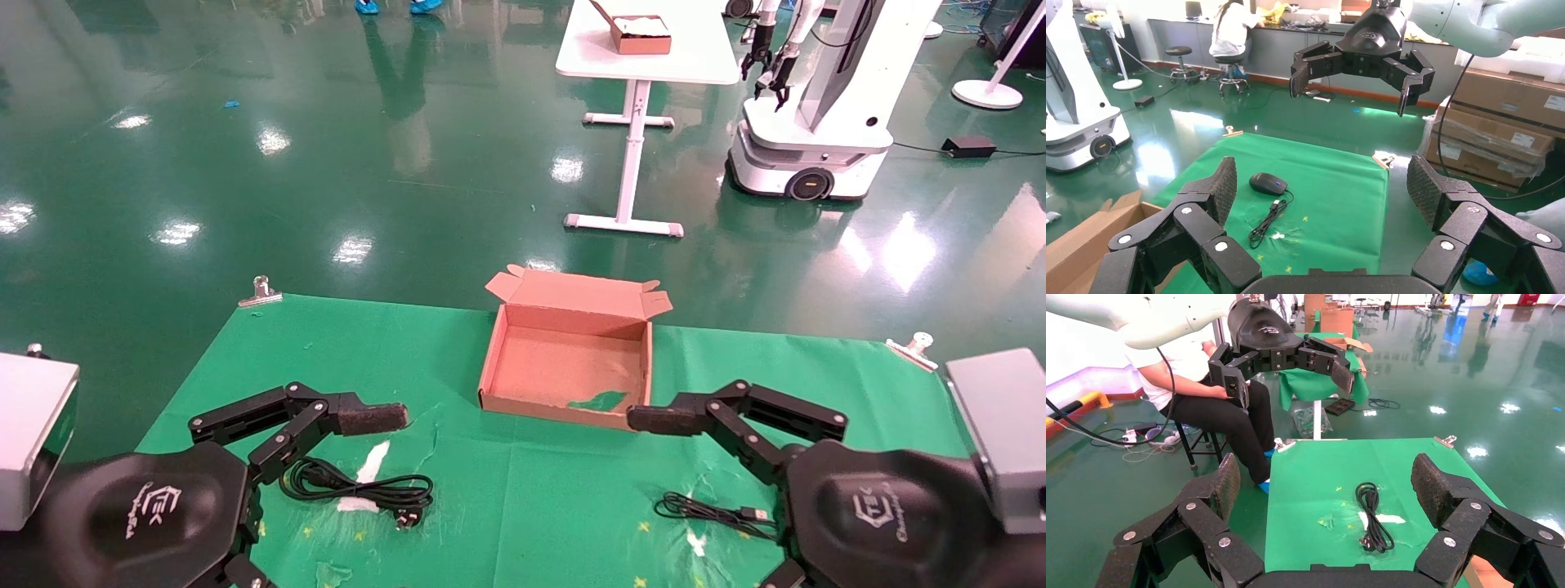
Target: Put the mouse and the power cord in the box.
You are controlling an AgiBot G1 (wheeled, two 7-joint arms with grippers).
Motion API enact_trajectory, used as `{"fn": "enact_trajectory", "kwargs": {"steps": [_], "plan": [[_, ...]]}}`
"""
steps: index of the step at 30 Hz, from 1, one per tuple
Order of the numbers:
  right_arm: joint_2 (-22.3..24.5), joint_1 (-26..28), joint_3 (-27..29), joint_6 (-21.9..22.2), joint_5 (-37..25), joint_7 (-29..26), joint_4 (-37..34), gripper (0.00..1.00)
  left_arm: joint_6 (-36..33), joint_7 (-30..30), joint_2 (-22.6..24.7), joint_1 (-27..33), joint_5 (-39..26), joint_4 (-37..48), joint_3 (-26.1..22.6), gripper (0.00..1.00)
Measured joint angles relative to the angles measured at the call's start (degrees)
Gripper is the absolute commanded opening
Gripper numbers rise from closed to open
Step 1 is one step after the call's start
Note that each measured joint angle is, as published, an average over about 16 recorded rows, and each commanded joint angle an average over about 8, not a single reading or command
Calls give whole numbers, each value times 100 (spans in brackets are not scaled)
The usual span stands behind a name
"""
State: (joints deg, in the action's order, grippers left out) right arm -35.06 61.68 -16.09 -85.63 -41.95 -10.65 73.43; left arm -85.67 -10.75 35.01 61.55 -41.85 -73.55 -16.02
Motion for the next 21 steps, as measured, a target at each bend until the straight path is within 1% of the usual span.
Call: {"fn": "enact_trajectory", "kwargs": {"steps": [14,21], "plan": [[9,6,-2,-7,-18,10,-20,100,5,3,6,9,-12,4,-9,100],[27,112,-48,-107,-152,88,-196,100,-46,35,41,110,-160,79,-82,100]]}}
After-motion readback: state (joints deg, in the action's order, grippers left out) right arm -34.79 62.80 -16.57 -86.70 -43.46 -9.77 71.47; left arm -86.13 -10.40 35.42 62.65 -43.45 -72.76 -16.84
